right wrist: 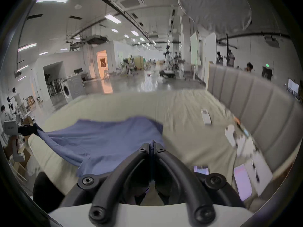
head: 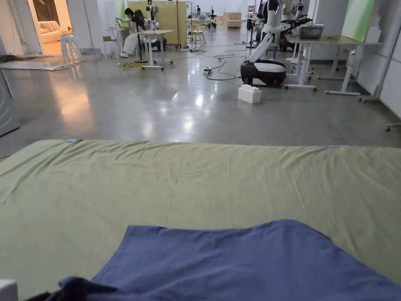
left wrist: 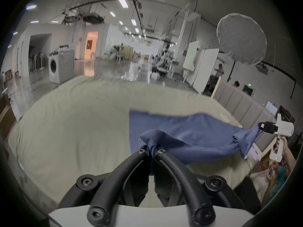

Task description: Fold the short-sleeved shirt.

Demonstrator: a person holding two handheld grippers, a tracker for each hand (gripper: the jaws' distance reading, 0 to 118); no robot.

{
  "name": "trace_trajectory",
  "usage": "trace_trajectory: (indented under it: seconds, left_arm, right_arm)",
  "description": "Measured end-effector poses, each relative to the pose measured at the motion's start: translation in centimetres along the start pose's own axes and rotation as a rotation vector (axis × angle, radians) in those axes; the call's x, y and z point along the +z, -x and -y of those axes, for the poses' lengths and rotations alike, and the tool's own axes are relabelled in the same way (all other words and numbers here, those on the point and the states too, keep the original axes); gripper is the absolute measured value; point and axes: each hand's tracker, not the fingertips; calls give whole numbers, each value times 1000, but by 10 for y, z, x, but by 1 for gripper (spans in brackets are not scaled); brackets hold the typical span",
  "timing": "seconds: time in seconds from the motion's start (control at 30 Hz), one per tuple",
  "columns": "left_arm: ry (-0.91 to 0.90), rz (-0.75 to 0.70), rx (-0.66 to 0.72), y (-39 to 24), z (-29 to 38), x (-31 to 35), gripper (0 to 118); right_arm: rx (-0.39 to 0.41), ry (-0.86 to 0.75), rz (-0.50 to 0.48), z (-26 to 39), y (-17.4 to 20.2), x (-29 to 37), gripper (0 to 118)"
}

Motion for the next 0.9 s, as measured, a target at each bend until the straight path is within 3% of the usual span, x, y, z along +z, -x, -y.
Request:
trace_trajectory:
  seconds: [0.07,0.1,0.2,0.27,0.37,0.4,0.43,0.47,0.5,0.53,0.57,0.73,0.9]
  left_arm:
    - [78,-21,50,7,39,3,6]
    - [163,40,98,14,57,1,6]
    - [220,15,163,25,100,-2,5]
    - [244,-15,149,42,116,-8,6]
    - [245,-7,155,47,123,-10,6]
    - [253,-1,151,50,122,-13,11]
    - [255,2,150,52,122,-13,22]
    - [252,0,145,53,121,-12,43]
    - [256,-14,136,49,120,-9,76]
    - [250,-53,119,49,119,-5,91]
    - [232,-98,92,48,116,-1,96]
    - [-48,-293,-293,10,87,46,96]
    - [-359,-209,-331,-58,48,111,96]
  right_arm:
    - [-44,76,22,44,6,7,3]
    - [-89,117,15,64,7,7,4]
    - [-97,213,26,114,12,0,3]
    - [-136,274,31,134,9,-11,3]
    - [-127,294,57,156,-6,-19,5]
    - [-146,305,51,158,-11,-21,22]
    - [-161,315,41,159,-16,-23,53]
    - [-164,325,37,163,-13,-18,80]
    - [-169,346,59,163,-16,-19,87]
    - [-174,345,79,163,-19,-17,82]
    - [-173,323,96,162,-22,-13,79]
    - [-193,92,86,134,1,26,80]
    - [-74,-127,76,93,46,66,81]
